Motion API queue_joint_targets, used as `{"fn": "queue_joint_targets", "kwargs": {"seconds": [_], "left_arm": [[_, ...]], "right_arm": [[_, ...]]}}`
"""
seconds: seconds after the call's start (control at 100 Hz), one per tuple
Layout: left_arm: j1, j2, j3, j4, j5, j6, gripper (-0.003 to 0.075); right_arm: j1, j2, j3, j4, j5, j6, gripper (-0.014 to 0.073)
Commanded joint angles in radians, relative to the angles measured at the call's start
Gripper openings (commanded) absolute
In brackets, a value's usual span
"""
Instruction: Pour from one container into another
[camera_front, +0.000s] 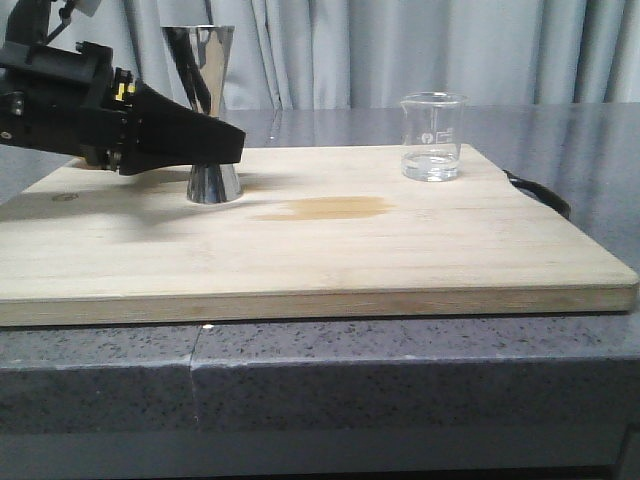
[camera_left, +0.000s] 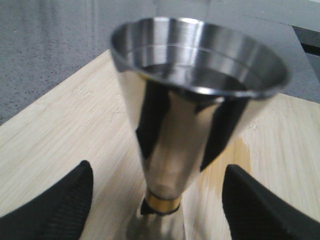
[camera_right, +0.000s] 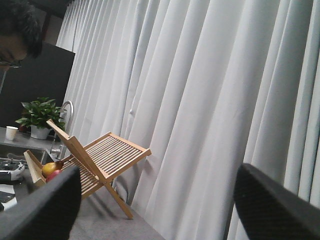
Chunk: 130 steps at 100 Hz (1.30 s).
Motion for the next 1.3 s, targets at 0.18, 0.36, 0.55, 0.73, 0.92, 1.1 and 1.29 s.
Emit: {"fn": "queue_joint_targets", "kwargs": {"seconds": [0.18, 0.36, 0.55, 0.73, 0.92, 1.1, 1.29], "left_arm": [[0.043, -0.107, -0.02, 0.03, 0.108, -0.085, 0.054], [0.1, -0.171, -0.02, 0.159, 0.11, -0.212, 0.0537], [0.185, -0.281, -0.02, 0.263, 0.118, -0.437, 0.0537], [0.277, -0.431, -0.022, 0.237, 0.118, -0.519, 0.0537], [0.413, -0.596, -0.048, 0.114, 0.081, -0.536, 0.0536], [0.544, -0.748, -0.05, 0.053, -0.227, -0.56, 0.0536], [0.551, -0.839, -0.05, 0.057, -0.472, -0.667, 0.0534]], "right_arm": [[0.0, -0.03, -0.03, 0.048, -0.065, 0.002, 0.0562], [0.0, -0.03, -0.03, 0.048, -0.065, 0.002, 0.0562], [0.0, -0.03, -0.03, 0.038, -0.058, 0.002, 0.0562], [0.0, -0.03, -0.033, 0.033, 0.072, 0.002, 0.0559], [-0.025, -0.069, -0.033, 0.033, 0.457, 0.002, 0.0559], [-0.031, -0.182, -0.063, 0.033, 0.908, -0.021, 0.0559], [-0.031, -0.33, -0.077, 0.026, 1.162, -0.023, 0.0559]]}}
